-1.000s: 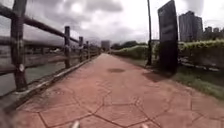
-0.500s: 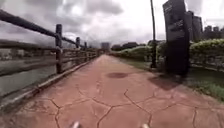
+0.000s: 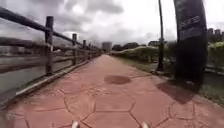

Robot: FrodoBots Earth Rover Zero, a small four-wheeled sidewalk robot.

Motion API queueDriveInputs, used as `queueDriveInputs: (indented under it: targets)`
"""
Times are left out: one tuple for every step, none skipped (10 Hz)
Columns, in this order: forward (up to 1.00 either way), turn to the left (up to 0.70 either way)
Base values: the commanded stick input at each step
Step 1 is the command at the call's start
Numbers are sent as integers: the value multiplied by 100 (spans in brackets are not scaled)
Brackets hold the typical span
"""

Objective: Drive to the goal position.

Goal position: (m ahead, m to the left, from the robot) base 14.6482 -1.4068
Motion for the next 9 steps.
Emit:
queueDriveInputs:
  targets:
    - [100, 0]
    - [100, 0]
    - [100, 0]
    - [100, 0]
    - [100, 0]
    - [100, 0]
    - [100, 0]
    - [100, 0]
    - [100, 0]
